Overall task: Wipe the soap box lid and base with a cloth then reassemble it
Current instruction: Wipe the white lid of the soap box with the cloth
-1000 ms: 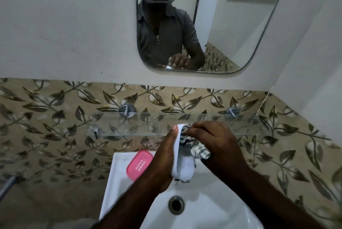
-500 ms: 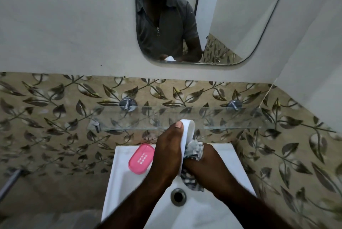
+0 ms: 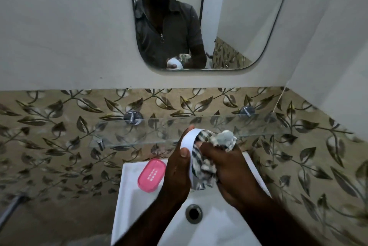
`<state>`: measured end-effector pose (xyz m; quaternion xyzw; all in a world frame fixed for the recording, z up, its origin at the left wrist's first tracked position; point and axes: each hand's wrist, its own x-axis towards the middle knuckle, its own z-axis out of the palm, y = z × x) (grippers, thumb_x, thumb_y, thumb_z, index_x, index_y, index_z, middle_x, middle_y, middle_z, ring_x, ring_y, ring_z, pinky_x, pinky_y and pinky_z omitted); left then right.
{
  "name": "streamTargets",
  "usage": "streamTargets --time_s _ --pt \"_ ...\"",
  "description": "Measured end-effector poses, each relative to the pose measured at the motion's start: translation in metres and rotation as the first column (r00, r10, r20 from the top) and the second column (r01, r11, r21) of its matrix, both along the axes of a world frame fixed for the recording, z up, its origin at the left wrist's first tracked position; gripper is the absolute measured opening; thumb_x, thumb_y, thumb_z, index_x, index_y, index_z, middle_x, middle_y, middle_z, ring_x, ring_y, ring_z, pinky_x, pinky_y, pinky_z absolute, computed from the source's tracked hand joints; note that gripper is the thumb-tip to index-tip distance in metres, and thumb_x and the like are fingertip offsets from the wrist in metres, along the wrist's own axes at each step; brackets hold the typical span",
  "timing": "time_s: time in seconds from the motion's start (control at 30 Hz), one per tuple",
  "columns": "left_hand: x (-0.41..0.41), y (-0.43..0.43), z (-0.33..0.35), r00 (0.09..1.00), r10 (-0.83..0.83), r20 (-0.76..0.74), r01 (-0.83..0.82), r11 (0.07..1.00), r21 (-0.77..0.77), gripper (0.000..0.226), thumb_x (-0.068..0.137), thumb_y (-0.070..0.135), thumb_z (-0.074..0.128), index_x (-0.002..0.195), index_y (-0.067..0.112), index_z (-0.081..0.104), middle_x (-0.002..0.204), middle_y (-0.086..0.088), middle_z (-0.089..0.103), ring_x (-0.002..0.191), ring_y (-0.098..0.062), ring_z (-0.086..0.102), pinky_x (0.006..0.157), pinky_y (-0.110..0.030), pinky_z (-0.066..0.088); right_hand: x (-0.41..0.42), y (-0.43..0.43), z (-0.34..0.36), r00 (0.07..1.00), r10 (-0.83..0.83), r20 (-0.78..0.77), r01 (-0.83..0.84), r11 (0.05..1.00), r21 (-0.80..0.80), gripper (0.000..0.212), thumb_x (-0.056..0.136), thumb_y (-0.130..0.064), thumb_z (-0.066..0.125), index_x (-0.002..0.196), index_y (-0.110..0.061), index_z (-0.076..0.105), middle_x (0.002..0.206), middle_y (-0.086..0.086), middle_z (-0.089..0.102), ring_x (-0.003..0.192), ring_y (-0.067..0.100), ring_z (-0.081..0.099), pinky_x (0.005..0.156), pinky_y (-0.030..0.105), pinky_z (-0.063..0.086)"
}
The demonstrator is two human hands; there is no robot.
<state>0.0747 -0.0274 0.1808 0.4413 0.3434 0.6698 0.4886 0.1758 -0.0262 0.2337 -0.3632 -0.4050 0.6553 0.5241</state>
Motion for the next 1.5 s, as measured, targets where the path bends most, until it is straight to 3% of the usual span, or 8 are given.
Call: streamTargets --time_s 0.13,0.27,0.37,0.43,0.5,0.73,1.07,1.5 --pt "-0.006 0.003 0.003 0.999 -0.008 -0.051 0.005 0.999 -0.054 0.053 0.082 0.064 0.055 0.121 0.03 0.065 0.127 -0.006 0.066 0.124 -0.024 0.057 0.103 -0.04 0.044 0.024 0.011 -0.001 0.755 -0.201 0.624 -0.35 0.681 0.643 0.024 0.075 -0.001 0.069 0.089 -0.02 0.068 0.086 -0.01 0.072 0.083 0.005 0.068 0.074 0.028 0.055" --pt "-0.008 0.015 0.011 0.966 -0.07 -0.249 0.046 0.994 -0.101 0.048 0.089 0.059 0.05 0.13 0.035 0.052 0.134 0.001 0.059 0.121 -0.014 0.058 0.101 -0.033 0.048 0.048 0.03 -0.014 0.323 -0.35 0.879 -0.675 0.566 0.473 0.028 0.067 -0.006 0.067 0.089 -0.023 0.069 0.083 -0.007 0.071 0.076 0.012 0.065 0.064 0.033 0.052" --pt "-0.014 0.021 0.015 0.989 -0.093 -0.113 0.067 0.974 -0.218 0.066 0.077 0.057 0.067 0.135 0.033 0.047 0.128 -0.002 0.061 0.108 -0.016 0.065 0.088 -0.032 0.056 0.051 0.03 -0.031 0.63 -0.212 0.747 -0.211 0.879 0.427 0.02 0.081 0.0 0.067 0.097 -0.011 0.07 0.083 0.001 0.073 0.075 0.018 0.069 0.071 0.044 0.058" --pt "-0.012 0.023 0.009 0.99 -0.079 -0.115 0.047 0.965 -0.26 0.083 0.06 0.06 0.074 0.134 0.032 0.047 0.127 -0.002 0.062 0.107 -0.018 0.066 0.088 -0.038 0.057 0.047 0.026 -0.034 0.927 -0.147 0.344 0.073 0.973 0.221 0.02 0.088 0.0 0.066 0.108 -0.001 0.068 0.097 0.014 0.075 0.088 0.03 0.073 0.079 0.05 0.059" --pt "-0.005 0.022 0.002 0.961 -0.031 -0.274 -0.043 0.965 -0.259 0.08 0.054 0.068 0.074 0.124 0.033 0.055 0.121 -0.002 0.064 0.104 -0.017 0.066 0.089 -0.042 0.056 0.039 0.021 -0.03 0.996 -0.078 0.043 0.074 0.994 0.084 0.027 0.09 -0.007 0.061 0.115 0.001 0.065 0.106 0.021 0.072 0.098 0.036 0.07 0.082 0.047 0.058" --pt "-0.002 0.017 0.012 0.678 0.221 -0.702 -0.215 0.972 0.098 0.071 0.051 0.063 0.076 0.115 0.043 0.053 0.105 0.013 0.048 0.101 0.006 0.049 0.081 -0.005 0.039 0.047 0.025 -0.022 0.998 -0.049 0.037 0.046 0.997 0.067 0.032 0.082 -0.009 0.072 0.109 0.005 0.064 0.104 0.03 0.068 0.089 0.042 0.069 0.082 0.052 0.055" --pt "-0.015 0.015 0.026 0.97 -0.183 -0.162 0.148 0.967 -0.206 0.064 0.067 0.012 0.08 0.126 0.015 0.056 0.11 -0.006 0.073 0.1 -0.022 0.07 0.077 -0.033 0.057 0.055 0.032 -0.014 0.996 -0.029 -0.09 0.036 0.996 0.083 0.031 0.082 -0.011 0.072 0.108 0.004 0.066 0.106 0.031 0.068 0.092 0.041 0.069 0.08 0.056 0.056" --pt "0.005 0.006 0.02 0.885 0.035 -0.465 -0.057 0.998 -0.032 0.038 0.063 0.041 0.073 0.095 0.036 0.055 0.097 0.002 0.069 0.087 -0.012 0.069 0.074 -0.043 0.06 0.05 0.032 -0.026 0.776 -0.613 0.149 0.498 0.74 0.452 0.023 0.076 -0.002 0.078 0.093 -0.017 0.071 0.084 0.001 0.076 0.077 0.018 0.071 0.072 0.033 0.057"
